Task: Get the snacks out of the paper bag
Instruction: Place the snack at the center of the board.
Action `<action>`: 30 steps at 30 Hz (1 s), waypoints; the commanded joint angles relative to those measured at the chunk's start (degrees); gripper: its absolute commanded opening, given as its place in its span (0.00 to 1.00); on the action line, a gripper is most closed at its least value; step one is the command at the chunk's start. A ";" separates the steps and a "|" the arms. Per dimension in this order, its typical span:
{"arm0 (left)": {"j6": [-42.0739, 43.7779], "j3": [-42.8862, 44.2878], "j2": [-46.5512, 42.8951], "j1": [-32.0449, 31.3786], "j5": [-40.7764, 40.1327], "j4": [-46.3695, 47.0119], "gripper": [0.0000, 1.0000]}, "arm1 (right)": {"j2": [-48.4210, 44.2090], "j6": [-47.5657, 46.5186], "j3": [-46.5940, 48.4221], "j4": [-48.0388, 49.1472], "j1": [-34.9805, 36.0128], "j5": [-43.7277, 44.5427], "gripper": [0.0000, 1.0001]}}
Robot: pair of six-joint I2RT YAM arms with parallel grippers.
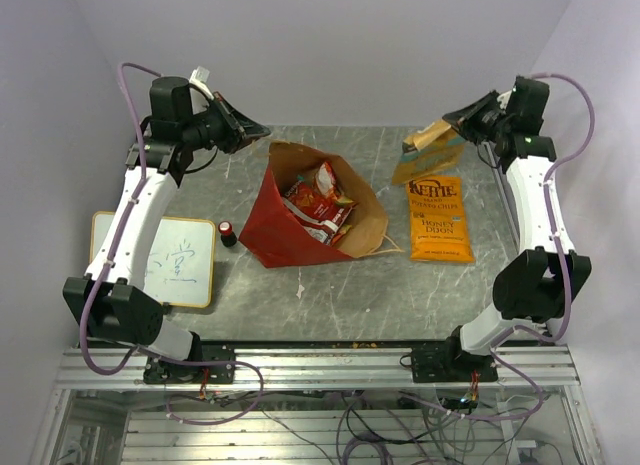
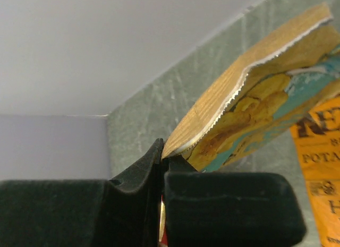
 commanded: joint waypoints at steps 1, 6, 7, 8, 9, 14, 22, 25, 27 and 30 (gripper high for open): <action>1.43 2.18 -0.60 0.40 -1.21 -1.12 0.07 | -1.71 -1.43 -2.35 7.25 -1.29 3.48 0.00; 0.55 1.06 -1.30 0.43 -1.87 0.26 0.07 | 3.05 -2.32 -0.68 8.63 -1.51 4.16 0.00; 0.80 1.29 -1.22 0.41 -2.06 -0.12 0.07 | 3.86 -2.28 -0.05 8.79 -1.64 4.13 0.00; 0.94 1.46 -1.26 0.40 -2.17 -0.58 0.07 | 4.39 -2.08 0.45 9.04 -1.73 4.20 0.00; 0.95 1.55 -1.36 0.40 -2.25 -0.71 0.07 | 4.79 -1.75 0.80 9.66 -1.85 4.31 0.00; 0.47 1.24 -1.87 0.36 -3.08 -1.32 0.07 | 5.22 -1.84 -0.46 11.95 -2.44 5.87 0.00; 0.90 2.89 -1.21 0.40 -3.19 -3.19 0.07 | 1.68 1.04 -10.96 13.14 -4.24 5.31 0.00; 0.93 2.54 -1.60 0.40 -3.22 -3.57 0.07 | -3.96 1.56 -20.09 11.96 -4.32 6.93 0.00; 1.52 2.47 -1.86 0.40 -3.42 -4.19 0.07 | -8.80 1.86 -26.20 11.91 -4.33 8.09 0.00; 1.90 2.25 -2.24 0.40 -3.42 -4.99 0.07 | -12.98 1.21 -31.93 10.77 -4.33 10.40 0.00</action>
